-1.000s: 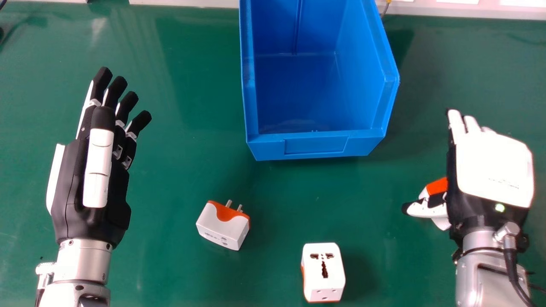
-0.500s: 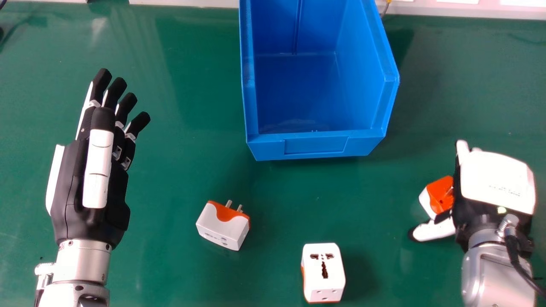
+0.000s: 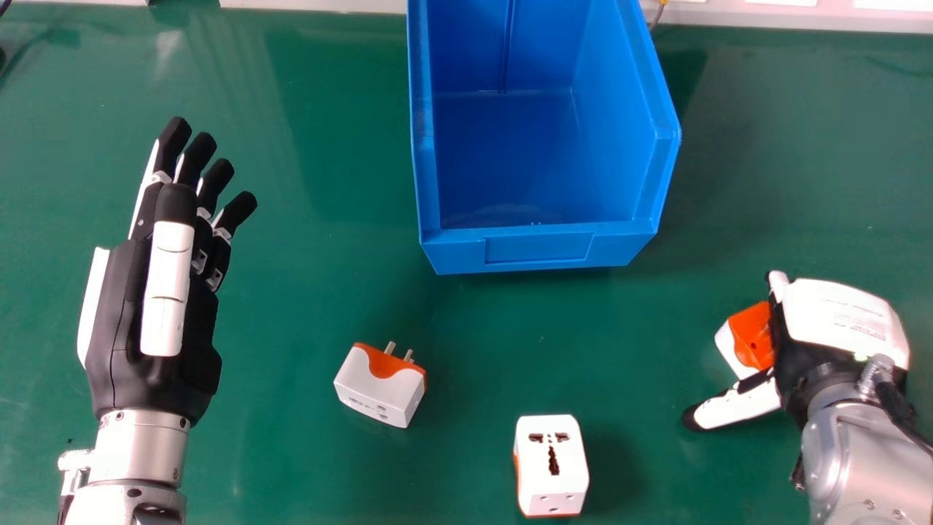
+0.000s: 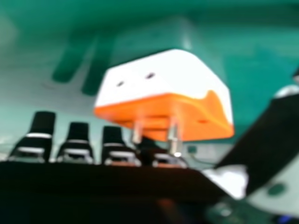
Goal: Pick all objects and put in blue box
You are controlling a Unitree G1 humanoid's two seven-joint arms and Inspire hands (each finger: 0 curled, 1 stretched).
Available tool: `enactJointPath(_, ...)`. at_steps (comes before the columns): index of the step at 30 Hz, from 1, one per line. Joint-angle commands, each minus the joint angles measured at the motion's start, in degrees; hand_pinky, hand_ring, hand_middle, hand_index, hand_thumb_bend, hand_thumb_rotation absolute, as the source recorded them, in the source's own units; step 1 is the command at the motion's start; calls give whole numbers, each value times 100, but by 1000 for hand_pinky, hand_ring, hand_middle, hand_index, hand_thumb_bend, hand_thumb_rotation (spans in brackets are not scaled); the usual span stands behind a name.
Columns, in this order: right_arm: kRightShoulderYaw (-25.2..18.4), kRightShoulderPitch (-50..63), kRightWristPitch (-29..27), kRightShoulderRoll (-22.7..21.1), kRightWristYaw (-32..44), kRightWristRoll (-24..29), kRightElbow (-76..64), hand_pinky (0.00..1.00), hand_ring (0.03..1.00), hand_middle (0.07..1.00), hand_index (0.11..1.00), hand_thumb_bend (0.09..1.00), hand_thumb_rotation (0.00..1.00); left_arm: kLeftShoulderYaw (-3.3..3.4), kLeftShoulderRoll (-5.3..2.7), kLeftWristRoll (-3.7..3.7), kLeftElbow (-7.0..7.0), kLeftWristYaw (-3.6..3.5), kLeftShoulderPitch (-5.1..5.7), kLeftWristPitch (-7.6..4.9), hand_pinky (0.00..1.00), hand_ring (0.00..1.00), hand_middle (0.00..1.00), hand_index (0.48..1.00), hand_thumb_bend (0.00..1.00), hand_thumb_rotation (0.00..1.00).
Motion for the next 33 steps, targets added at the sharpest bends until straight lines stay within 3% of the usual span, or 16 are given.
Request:
enactJointPath(1,-82,-140,-12,-55,-89,67,27,885,960,977,961,987,451,19,44,-22,-142,-18,-23,-58,907,958,968,958,820,766)
enactJointPath(5,-40,-163,-55,-96,-169,134,83,815,955,978,954,987,379,21,46,-46,-127,-42,-28,-65,903,955,965,952,818,767)
enactJointPath(8,-27,-154,-85,-111,-225,185,76,815,955,978,954,987,379,19,48,28,-120,-2,-26,-94,903,955,965,952,818,767)
enactJointPath(11,-20,-149,-106,-113,-222,205,54,782,949,976,949,986,345,13,55,13,-144,-14,-20,-65,900,954,963,949,817,767)
enactJointPath(17,10,-79,-202,-194,-209,197,-23,752,940,970,943,983,315,16,51,83,-145,36,-26,-87,895,951,961,948,823,767)
enactJointPath(19,39,-78,-221,-238,-145,168,-18,752,940,970,943,983,315,18,41,29,-164,12,-24,-61,895,951,961,948,823,767)
enactJointPath(20,64,-90,-233,-272,-88,152,2,752,940,970,943,983,315,17,46,35,-172,18,-22,-50,895,951,961,948,823,767)
enactJointPath(21,92,-110,-233,-307,-23,139,31,685,869,927,928,966,273,16,48,48,-181,30,-20,-43,891,949,959,948,832,767)
enactJointPath(24,159,-164,-240,-409,180,140,95,685,869,927,928,966,273,6,42,39,-215,35,-11,-23,891,949,959,948,832,767)
enactJointPath(25,169,-168,-244,-435,241,149,86,685,869,927,928,966,273,5,41,0,-234,15,-3,-3,891,949,959,948,832,767)
enactJointPath(26,178,-186,-232,-454,334,167,91,606,779,870,901,916,218,7,38,-41,-252,-4,6,18,886,947,958,946,838,768)
enactJointPath(28,182,-210,-243,-486,440,209,104,606,779,870,901,916,218,8,48,-63,-262,-30,12,28,886,947,958,946,838,768)
enactJointPath(32,202,-261,-198,-520,562,218,132,606,779,870,901,916,218,0,54,42,-290,36,21,30,886,947,958,946,838,768)
enactJointPath(33,243,-286,-162,-548,635,157,156,527,687,793,878,844,174,-4,53,30,-298,26,24,37,883,944,955,942,834,765)
